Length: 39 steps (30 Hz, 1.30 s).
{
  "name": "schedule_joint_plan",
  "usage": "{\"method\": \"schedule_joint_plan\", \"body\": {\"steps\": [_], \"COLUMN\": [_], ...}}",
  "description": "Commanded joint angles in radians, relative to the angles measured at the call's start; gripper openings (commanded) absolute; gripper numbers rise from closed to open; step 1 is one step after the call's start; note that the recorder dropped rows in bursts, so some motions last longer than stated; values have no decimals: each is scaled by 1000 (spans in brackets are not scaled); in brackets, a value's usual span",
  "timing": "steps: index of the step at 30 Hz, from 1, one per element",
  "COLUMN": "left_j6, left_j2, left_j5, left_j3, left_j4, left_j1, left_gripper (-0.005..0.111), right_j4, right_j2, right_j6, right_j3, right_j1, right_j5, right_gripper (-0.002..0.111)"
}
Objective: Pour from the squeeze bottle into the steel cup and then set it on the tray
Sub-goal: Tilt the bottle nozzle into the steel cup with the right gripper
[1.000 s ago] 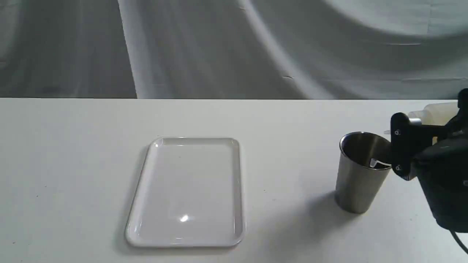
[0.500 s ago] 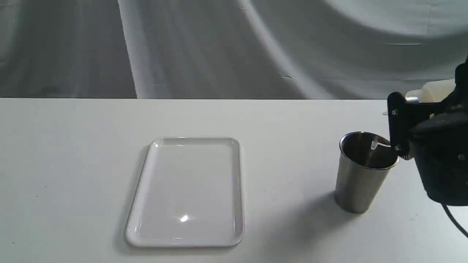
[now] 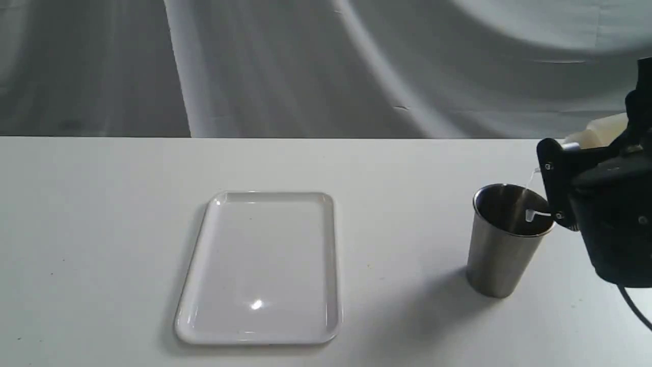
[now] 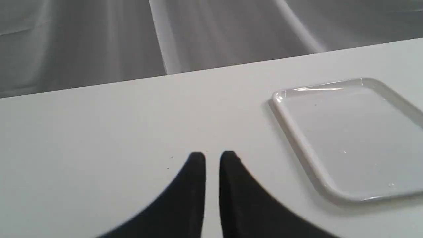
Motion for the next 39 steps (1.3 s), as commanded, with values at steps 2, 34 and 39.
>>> {"method": "schedule_joint_plan", "body": {"steps": [2,34,39], "left_j6": [-2,-2,-2], "left_j2": [-5,-5,-5], "left_j5": [-7,-7,-7], "left_j3": [4,4,4], "left_j4": [3,3,3], "left_j1": [-3,-3,-3], "left_gripper": [8,8,8], "right_j4": [-44,8,20], "right_j2": [-5,-5,-5], "right_j6": [-41,-22,172], "right_j3": [-9,-9,-9], "right_j1": [3,3,3], "right_j5": [37,40,40], "right_gripper": [38,38,38]}}
